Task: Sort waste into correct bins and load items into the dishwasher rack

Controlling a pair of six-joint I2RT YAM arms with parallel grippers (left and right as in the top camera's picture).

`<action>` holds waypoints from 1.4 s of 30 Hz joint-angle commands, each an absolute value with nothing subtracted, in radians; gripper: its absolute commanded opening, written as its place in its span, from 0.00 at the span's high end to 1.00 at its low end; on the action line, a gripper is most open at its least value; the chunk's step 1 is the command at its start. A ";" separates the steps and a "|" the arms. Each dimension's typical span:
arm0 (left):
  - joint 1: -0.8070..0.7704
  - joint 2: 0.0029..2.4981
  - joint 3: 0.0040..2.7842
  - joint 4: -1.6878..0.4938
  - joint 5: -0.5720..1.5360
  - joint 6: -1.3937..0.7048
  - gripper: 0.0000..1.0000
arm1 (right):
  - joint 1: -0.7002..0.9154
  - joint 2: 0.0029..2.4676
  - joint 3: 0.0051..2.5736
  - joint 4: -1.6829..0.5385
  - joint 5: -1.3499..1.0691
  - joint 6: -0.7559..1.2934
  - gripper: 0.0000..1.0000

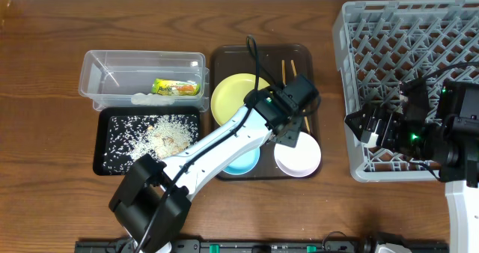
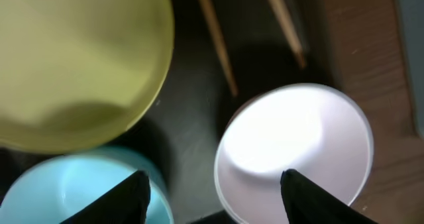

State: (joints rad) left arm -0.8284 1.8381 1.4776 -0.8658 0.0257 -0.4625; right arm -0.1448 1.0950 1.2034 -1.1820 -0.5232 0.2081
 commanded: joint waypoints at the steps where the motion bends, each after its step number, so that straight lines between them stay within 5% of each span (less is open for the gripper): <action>1: -0.826 1.822 1.467 -0.889 0.010 -0.530 0.34 | -0.137 1.091 1.221 -1.187 -0.524 0.212 0.01; 13: -0.808 1.728 1.473 -0.950 -0.086 -0.482 0.36 | -0.137 1.091 1.221 -1.201 -0.521 0.212 0.01; 20: -0.765 1.420 1.473 -1.022 -0.160 -0.393 0.17 | -0.137 1.091 1.221 -1.201 -0.520 0.212 0.01; 37: -0.762 1.080 1.473 -1.094 -0.239 -0.393 0.12 | -0.137 1.091 1.221 -1.201 -0.520 0.212 0.01; 42: -0.724 1.047 1.432 -0.968 -0.319 -0.265 0.12 | -0.137 1.091 1.221 -1.201 -0.521 0.212 0.01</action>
State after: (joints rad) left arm -0.7509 1.0664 1.4590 -1.0187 -0.2443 -0.3759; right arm -0.1448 1.0946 1.2034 -1.1999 -0.5201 0.2085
